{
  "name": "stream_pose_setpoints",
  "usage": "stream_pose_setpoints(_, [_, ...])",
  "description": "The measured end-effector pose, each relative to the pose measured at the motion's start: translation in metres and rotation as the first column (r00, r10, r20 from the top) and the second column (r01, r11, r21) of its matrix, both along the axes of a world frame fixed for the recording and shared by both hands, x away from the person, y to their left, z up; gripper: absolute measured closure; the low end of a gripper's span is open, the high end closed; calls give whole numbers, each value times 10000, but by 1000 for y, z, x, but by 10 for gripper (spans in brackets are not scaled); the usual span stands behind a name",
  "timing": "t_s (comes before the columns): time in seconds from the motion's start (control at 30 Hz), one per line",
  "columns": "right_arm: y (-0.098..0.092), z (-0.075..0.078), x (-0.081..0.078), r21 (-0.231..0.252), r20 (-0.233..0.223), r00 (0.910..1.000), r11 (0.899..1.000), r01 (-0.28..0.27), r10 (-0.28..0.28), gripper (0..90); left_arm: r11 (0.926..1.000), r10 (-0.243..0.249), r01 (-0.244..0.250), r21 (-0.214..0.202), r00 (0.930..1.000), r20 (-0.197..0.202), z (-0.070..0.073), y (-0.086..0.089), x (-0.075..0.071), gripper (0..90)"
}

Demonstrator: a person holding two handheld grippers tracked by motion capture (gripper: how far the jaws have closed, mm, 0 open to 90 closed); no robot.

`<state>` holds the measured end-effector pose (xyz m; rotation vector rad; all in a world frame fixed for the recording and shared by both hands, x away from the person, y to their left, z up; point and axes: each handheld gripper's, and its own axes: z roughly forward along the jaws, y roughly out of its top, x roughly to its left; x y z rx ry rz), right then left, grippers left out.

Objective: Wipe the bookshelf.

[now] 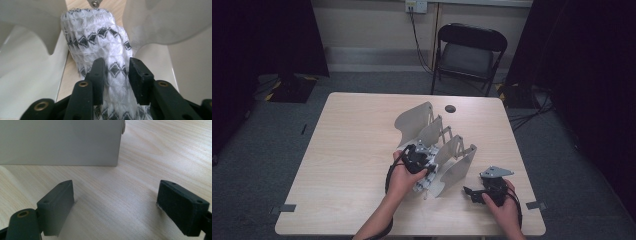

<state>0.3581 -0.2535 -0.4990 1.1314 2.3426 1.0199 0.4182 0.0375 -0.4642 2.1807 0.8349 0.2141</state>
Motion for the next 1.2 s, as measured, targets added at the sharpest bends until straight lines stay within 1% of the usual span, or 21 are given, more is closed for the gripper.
stream_pose_setpoints(0.03, [0, 0, 0, -5, 6, 10000, 10000, 1, -1, 136, 10000, 45, -45, -66, 10000, -7, -1, 1, -1, 638])
stream_pose_setpoints(0.1, [0, 0, 0, -2, 2, 10000, 10000, 10, -10, 136, 9999, 51, -50, 154, 10000, -23, -5, 3, -4, 607])
stream_pose_setpoints(0.17, [0, 0, 0, 0, 0, 10000, 10000, 7, -7, 136, 9998, 77, -76, 199, 9999, -86, -12, 4, -7, 603])
stream_pose_setpoints(0.2, [0, 0, 0, -2, 9, 10000, 10000, 7, -7, 136, 9997, 81, -79, 237, 9999, -72, -16, 5, -8, 616])
stream_pose_setpoints(0.23, [0, 0, 0, -2, 9, 10000, 10000, 6, -6, 136, 9997, 67, -65, 217, 9999, -98, -18, 6, -8, 664])
stream_pose_setpoints(0.27, [0, 0, 0, -5, 9, 10000, 10000, 13, -13, 136, 9999, 103, -101, 96, 9998, -166, -18, 6, -9, 705])
stream_pose_setpoints(0.3, [0, 0, 0, -5, 5, 10000, 10000, 32, -32, 136, 9998, 177, -177, 2, 9994, -283, -17, 7, -8, 740])
stream_pose_setpoints(0.33, [0, 0, 0, -5, 7, 10000, 10000, 38, -38, 136, 9998, 180, -177, 85, 9990, -398, -15, 8, -8, 765])
stream_pose_setpoints(0.4, [0, 0, 0, -3, 7, 10000, 10000, 41, -41, 136, 9999, 131, -127, 112, 9992, -377, -10, 8, -8, 788])
stream_pose_setpoints(0.47, [0, 0, 0, -1, 5, 10000, 10000, 41, -41, 136, 9999, 6, -3, 130, 9997, -231, -1, 10, -7, 796])
stream_pose_setpoints(0.53, [0, 0, 0, -2, 4, 10000, 10000, 38, -38, 135, 10000, -57, 58, 46, 10000, -49, 10, 12, -7, 797])
stream_pose_setpoints(0.57, [0, 0, 0, 0, 2, 10000, 10000, 39, -39, 135, 10000, -50, 50, -55, 9999, 102, 16, 13, -6, 798])
stream_pose_setpoints(0.67, [0, 0, 0, -3, 5, 10000, 10000, 38, -38, 136, 9999, -6, 11, -107, 9987, 518, 39, 16, -3, 798])
stream_pose_setpoints(0.77, [0, 0, 0, -1, 6, 10000, 10000, 40, -40, 135, 9995, 68, -37, -312, 9950, 995, 65, 18, 3, 799])
stream_pose_setpoints(0.83, [0, 0, 0, -2, 5, 10000, 10000, 40, -40, 136, 9991, 81, -24, -429, 9911, 1327, 82, 18, 7, 798])
stream_pose_setpoints(0.87, [0, 0, 0, -3, 5, 10000, 10000, 39, -39, 136, 9994, 133, -81, -345, 9885, 1507, 89, 18, 8, 798])
stream_pose_setpoints(0.9, [0, 0, 0, -2, 4, 10000, 10000, 40, -40, 135, 9994, 185, -134, -313, 9860, 1659, 95, 18, 11, 797])
stream_pose_setpoints(0.97, [0, 0, 0, -2, 4, 10000, 10000, 39, -39, 136, 9989, 341, -279, -375, 9839, 1752, 101, 19, 16, 797])
stream_pose_setpoints(1.03, [0, 0, 0, -2, 4, 10000, 10000, 37, -37, 136, 9987, 446, -398, -322, 9857, 1628, 97, 18, 20, 797])
stream_pose_setpoints(1.07, [0, 0, 0, -2, 8, 10000, 10000, 38, -38, 136, 9991, 399, -372, -191, 9858, 1633, 93, 18, 23, 797])
stream_pose_setpoints(1.2, [0, 0, 0, -6, 26, 10000, 10000, -2, 2, 136, 9982, 599, -583, -164, 9899, 1283, 66, 14, 25, 797])
